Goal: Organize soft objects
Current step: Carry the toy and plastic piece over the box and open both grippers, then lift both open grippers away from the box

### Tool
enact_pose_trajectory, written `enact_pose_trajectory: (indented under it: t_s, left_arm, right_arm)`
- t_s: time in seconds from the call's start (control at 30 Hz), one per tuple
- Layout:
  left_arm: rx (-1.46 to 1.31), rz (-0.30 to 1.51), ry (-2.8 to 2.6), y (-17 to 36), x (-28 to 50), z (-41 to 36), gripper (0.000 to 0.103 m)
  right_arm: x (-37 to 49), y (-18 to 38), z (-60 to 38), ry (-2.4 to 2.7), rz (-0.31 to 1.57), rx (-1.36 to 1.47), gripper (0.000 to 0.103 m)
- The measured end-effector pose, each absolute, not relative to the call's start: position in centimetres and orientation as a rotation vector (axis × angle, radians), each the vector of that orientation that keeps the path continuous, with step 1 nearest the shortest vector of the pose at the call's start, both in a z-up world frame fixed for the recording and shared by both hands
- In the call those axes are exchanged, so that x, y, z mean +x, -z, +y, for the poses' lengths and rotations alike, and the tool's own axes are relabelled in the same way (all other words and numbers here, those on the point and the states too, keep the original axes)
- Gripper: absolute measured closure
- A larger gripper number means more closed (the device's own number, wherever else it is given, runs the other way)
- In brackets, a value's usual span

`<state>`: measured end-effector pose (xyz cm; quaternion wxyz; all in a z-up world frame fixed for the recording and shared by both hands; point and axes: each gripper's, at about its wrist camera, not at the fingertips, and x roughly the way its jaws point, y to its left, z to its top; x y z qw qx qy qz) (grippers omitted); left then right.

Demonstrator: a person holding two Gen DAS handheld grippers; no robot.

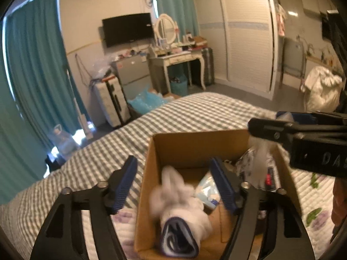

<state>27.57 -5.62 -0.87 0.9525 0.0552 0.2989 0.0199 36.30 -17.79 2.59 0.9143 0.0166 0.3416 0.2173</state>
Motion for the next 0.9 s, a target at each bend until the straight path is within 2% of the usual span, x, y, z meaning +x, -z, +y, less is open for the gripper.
enact_pose_trajectory:
  t_s: [0.43,0.53,0.57,0.6,0.63,0.7,0.9]
  left_arm:
    - [0.072,0.406,-0.077,-11.7,16.1,-4.1,0.029]
    - [0.076,0.349,-0.077,-14.1,12.8,-4.0,0.029]
    - [0.072,0.336,-0.074,-14.7,11.7,-3.9,0.026]
    - [0.07,0.328,-0.074,-15.1,10.8,-3.8,0.014]
    - [0.063,0.313,-0.078,-15.4,9.9,-3.6,0.011]
    - [0.058,0.294,-0.078,-15.8,8.4,-3.3,0.011]
    - [0.044,0.313,-0.074,-14.0,6.4,-2.4,0.011]
  right_arm:
    - [24.4,-15.9,-19.8,-0.404,0.554,-0.049,0.032]
    - [21.4,-18.1,-20.0,-0.401,0.521,-0.067,0.022]
    - [20.4,-18.7,-20.2,-0.401,0.511,-0.071,0.018]
    - [19.2,-19.3,-20.2,-0.401,0.501,-0.074,0.015]
    - [18.3,-19.6,-20.2,-0.401,0.493,-0.077,0.012]
    - [16.3,-20.1,-20.3,-0.402,0.472,-0.082,0.007]
    - [12.5,-18.6,-20.2,-0.416,0.473,-0.093,0.002]
